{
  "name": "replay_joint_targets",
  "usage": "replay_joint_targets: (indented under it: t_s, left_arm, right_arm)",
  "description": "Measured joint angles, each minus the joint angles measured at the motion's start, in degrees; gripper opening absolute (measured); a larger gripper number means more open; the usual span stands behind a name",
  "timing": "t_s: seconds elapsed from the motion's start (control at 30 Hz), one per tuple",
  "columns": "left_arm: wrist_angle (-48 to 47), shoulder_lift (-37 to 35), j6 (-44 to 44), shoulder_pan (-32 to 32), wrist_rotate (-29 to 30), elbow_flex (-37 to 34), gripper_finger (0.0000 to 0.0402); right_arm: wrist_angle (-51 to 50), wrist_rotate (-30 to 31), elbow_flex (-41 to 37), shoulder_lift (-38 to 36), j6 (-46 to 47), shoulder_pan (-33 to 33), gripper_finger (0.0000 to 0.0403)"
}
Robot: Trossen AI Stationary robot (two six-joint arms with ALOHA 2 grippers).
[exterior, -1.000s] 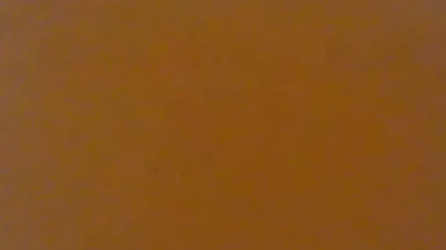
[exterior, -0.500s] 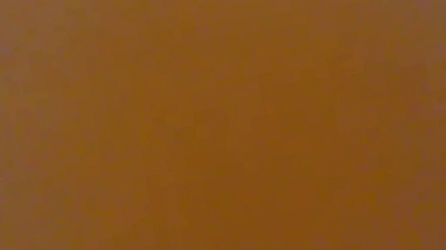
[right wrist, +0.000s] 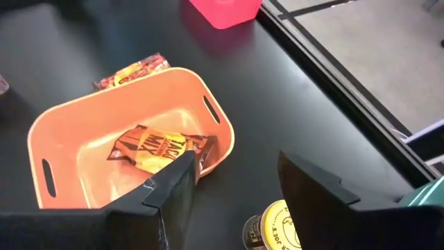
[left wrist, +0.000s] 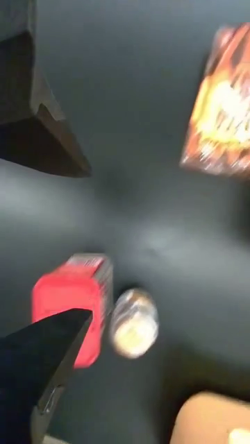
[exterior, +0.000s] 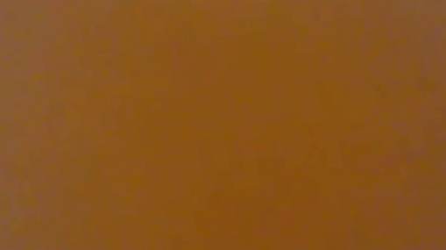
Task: Sort spices by type
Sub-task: Put the bottom red seasoning can into the yellow bin
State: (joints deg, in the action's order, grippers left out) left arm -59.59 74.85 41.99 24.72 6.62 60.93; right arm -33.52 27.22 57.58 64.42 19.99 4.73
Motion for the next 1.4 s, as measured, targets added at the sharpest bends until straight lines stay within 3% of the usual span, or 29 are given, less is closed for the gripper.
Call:
replay_joint_targets:
  t_s: [0.17, 0.43, 0.57, 0.8, 1.1, 1.4]
  left_arm:
    - [-0.9, 0.0, 8.3, 2.8, -3.2, 0.0, 0.0309]
    - [-1.0, 0.0, 34.0, 3.6, -6.3, 0.0, 0.0309]
    - [-1.0, 0.0, 41.3, 3.6, -9.6, 0.1, 0.0309]
    - [0.3, 0.4, 55.3, 4.4, -9.1, 0.1, 0.0309]
    - [8.2, 5.0, 67.7, 7.7, -6.1, 0.1, 0.0309]
    - [9.4, 9.1, 71.4, 8.9, -6.7, 0.1, 0.0309]
  right_arm:
    - [0.0, 0.0, 0.0, 0.9, 0.7, 0.0, 0.0194]
    - [0.0, 0.0, 0.1, 0.5, 1.9, 0.0, 0.0194]
    - [-1.0, -0.1, 0.1, 0.5, 1.2, 0.0, 0.0194]
    - [-0.7, -0.1, 0.1, 0.5, -1.5, 0.0, 0.0194]
    - [-0.5, -0.1, 0.1, 0.5, -1.9, 0.0, 0.0194]
    - [-0.5, -0.1, -0.1, 0.5, -3.1, 0.0, 0.0194]
